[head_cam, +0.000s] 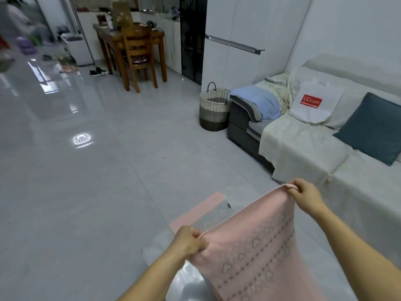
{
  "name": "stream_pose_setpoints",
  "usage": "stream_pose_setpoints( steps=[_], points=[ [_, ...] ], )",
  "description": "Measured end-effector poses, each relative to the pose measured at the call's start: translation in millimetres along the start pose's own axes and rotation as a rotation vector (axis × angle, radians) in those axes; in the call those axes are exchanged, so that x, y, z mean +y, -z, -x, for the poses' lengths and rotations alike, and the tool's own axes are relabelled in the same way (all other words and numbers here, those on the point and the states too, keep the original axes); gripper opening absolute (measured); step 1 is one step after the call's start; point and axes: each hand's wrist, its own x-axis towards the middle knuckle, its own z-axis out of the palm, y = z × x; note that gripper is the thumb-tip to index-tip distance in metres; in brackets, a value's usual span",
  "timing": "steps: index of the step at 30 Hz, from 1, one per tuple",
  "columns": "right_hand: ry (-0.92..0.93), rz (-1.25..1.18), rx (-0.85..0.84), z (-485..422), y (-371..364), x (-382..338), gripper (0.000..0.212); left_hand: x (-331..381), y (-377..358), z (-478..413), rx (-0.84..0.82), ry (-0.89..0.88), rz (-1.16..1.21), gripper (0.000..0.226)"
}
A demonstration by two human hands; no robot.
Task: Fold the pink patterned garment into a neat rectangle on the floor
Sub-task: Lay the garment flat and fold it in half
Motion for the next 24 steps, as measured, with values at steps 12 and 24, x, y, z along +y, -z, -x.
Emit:
stream_pose_setpoints(
  steps=[12, 24],
  points=[
    [0.016, 0.123, 0.14, -118, -259, 47, 0.03, -140, 38, -212, 0.176, 0.137, 0.128, 0.035],
    [-0.185, 0.086, -0.001, -187, -410, 90, 0.023, -188, 45, -322, 0.19, 0.131, 0.149, 0.008]
  ],
)
